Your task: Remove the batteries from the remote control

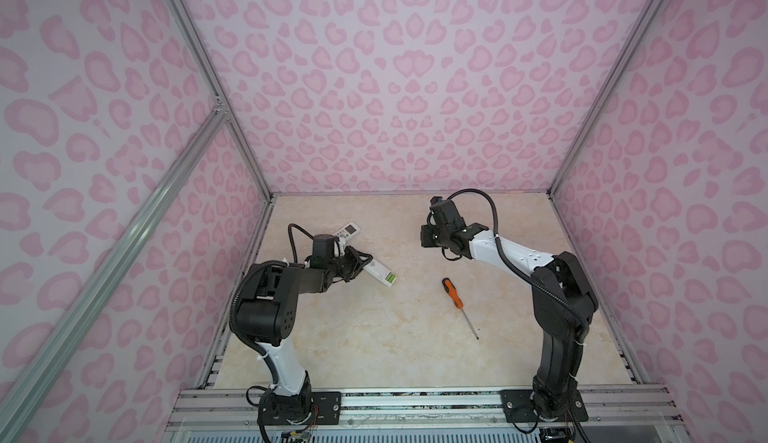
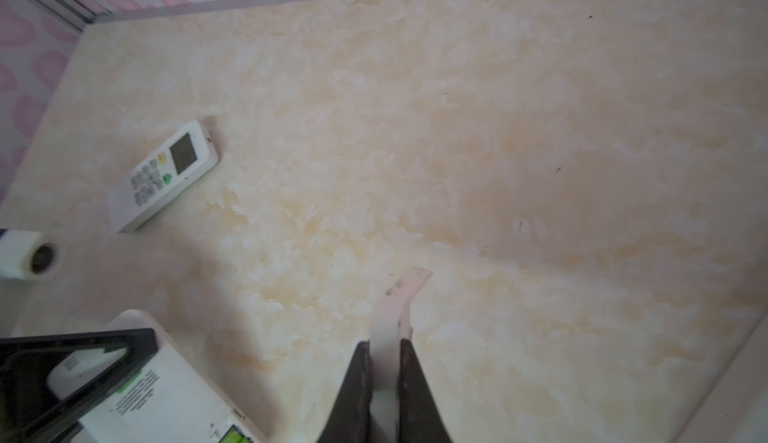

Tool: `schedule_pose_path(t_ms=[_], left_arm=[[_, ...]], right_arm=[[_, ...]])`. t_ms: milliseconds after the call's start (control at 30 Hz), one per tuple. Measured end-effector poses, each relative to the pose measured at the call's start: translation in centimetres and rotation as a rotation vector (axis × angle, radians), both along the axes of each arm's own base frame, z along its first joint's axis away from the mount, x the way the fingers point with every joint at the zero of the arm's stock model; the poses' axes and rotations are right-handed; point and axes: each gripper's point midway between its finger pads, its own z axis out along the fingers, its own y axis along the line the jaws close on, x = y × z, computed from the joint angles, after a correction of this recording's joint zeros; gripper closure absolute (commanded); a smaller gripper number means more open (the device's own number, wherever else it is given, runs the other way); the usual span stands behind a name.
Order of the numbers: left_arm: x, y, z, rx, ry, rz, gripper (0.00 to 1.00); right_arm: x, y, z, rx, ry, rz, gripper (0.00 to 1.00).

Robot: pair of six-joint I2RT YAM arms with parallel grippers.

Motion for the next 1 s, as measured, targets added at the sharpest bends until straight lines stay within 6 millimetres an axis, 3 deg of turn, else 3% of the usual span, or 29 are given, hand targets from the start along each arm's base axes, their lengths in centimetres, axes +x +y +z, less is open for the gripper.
schedule_pose_path(t_ms=[233,433,600,700,833,1000], left_arm=[[0.0,0.5,-1.0,-0.027,0.017,0.001,0.96],[0.0,0.7,-1.3,-0.033,0.024,0.001,0.79],[0.2,1.0,-2.3,-0.014,0.042,0.013,0.70],[0.1,1.1,-2.7,-0.005,0.053,0.012,0.65],[0.3,1.1,-2.4,-0.001,0.036,-0.001,0.53],[0.5,1.1,-2.1,0.031,0.002,-0.029,0.42]], right_arm=[[1.3,-1.4,-4.7,-0.248,0.075,0.015,0.87],[1.8,-1.4,-7.2,-0.375,0.117,0.037,0.84],[1.9,-1.6,-8.8,-0.434,0.154,0.051,0.67],[1.5,-1.8,-9.1,-0.453,0.175,0.059,0.61],[1.4,-1.7,-9.0,-0.453,0.176,0.063,0.58],[0.9,-1.3,-7.3,-0.440,0.158,0.071,0.58]])
